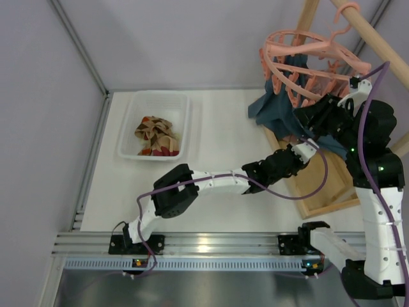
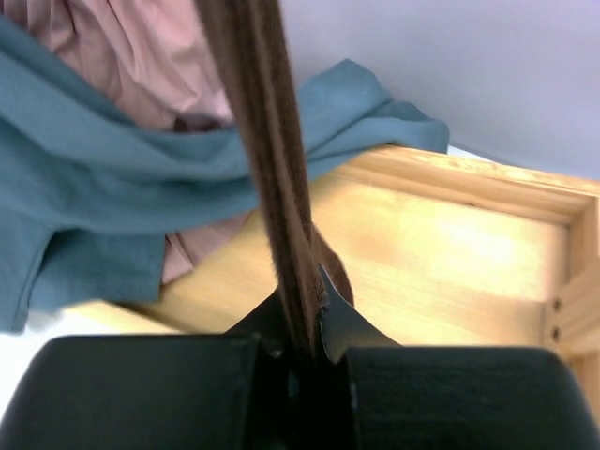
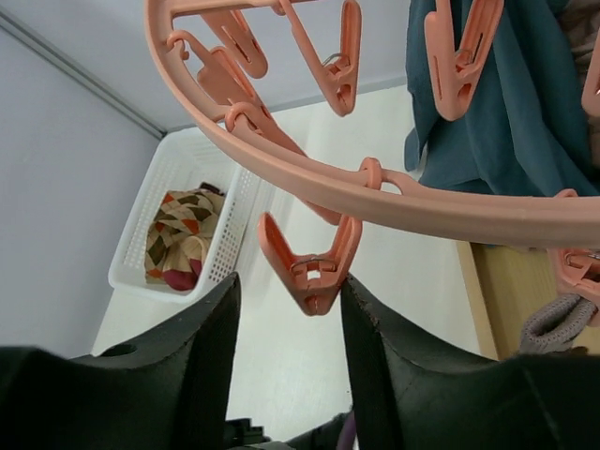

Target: Remove the socks clipped to the hanger

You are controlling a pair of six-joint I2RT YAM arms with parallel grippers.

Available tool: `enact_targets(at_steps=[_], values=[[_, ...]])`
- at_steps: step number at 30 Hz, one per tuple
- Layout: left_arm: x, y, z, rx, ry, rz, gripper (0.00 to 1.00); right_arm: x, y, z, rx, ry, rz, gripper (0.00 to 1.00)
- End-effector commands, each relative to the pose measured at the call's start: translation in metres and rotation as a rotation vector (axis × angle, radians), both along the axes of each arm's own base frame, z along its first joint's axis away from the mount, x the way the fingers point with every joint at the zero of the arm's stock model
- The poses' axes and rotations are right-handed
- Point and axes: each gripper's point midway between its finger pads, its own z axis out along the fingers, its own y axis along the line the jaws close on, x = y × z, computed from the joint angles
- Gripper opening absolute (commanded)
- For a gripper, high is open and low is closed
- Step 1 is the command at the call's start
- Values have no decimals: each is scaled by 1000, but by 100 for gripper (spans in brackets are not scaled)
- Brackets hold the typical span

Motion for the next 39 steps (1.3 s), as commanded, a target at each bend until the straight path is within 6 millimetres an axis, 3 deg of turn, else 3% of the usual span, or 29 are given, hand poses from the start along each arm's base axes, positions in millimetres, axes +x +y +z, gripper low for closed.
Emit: enact_targets(at_steps=[1,9,17,25,30,39], values=[[-13,18,71,-151,15,-16,0,-8,-3,-6,-25,16,-1,44],[-26,47,108,-236,67,-13,0,-26,-11,-11,-67,30,-21,55],[-35,70,118,-254,88,-9,0,-52,-38,2,-159,26,-132,56],[-35,100,124,-245,62,40,0,-70,-50,15,-200,11,-176,56],[-39,116,131,-255,60,48,0,-62,-69,11,-249,40,-278,54],[-50,119,132,-276,95,7,0,-30,-64,19,-217,12,-276,51]])
